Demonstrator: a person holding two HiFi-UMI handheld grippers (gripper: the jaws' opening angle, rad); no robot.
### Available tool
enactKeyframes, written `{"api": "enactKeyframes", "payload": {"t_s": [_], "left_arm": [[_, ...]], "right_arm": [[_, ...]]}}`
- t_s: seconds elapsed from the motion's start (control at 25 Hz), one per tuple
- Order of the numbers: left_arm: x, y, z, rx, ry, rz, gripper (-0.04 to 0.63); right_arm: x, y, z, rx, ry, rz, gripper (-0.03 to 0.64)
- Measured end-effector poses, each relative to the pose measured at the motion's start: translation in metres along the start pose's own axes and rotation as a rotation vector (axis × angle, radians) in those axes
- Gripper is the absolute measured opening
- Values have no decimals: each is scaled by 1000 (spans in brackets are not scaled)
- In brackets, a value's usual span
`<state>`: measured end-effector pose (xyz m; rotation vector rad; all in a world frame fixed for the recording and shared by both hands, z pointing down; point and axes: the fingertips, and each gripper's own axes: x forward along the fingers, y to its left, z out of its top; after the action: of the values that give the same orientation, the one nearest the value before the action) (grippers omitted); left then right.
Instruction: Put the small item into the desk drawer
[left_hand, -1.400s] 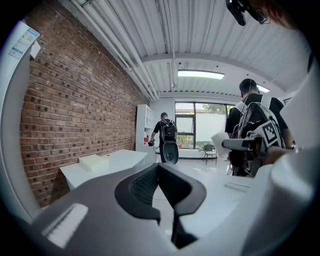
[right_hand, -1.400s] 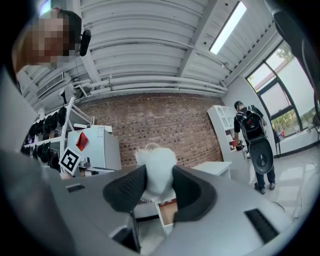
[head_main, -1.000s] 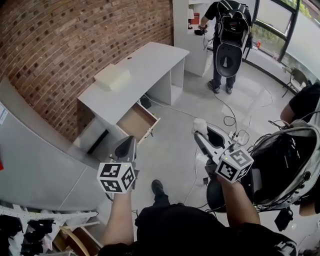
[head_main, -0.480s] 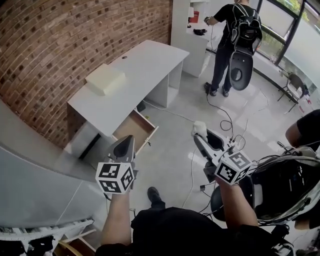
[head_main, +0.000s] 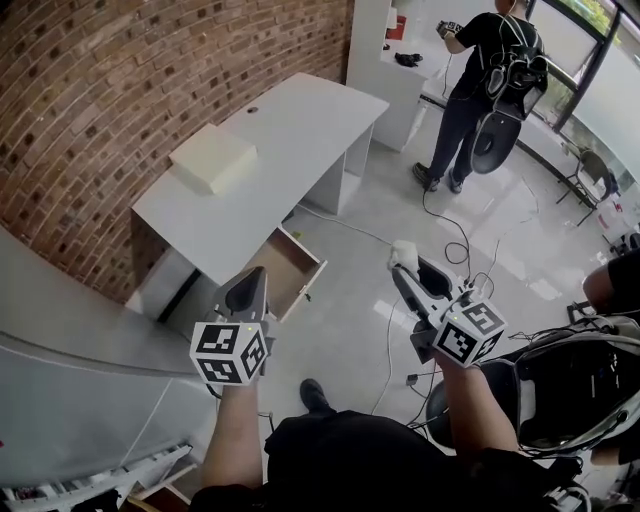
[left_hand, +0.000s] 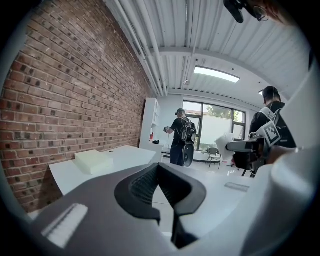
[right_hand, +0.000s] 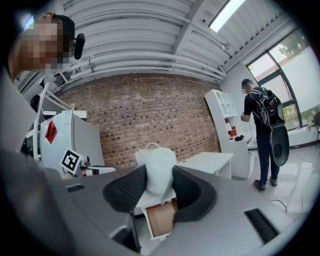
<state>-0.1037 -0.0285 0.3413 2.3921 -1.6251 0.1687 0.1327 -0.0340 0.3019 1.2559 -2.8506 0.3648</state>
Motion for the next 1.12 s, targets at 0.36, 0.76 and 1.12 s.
{"api": "enactKeyframes", "payload": {"t_s": [0.36,0.76,1.12], "left_arm": [[0,51,12,-24,-34,9,12],[5,82,9,-49,-32,28,12],[50,94,10,-37,10,69,12]], "right_arm": [[47,12,18,-36,-8,-3,152],[89,22,15,-36,15,44,152],[133,-17,11,14,21,101,152]]}}
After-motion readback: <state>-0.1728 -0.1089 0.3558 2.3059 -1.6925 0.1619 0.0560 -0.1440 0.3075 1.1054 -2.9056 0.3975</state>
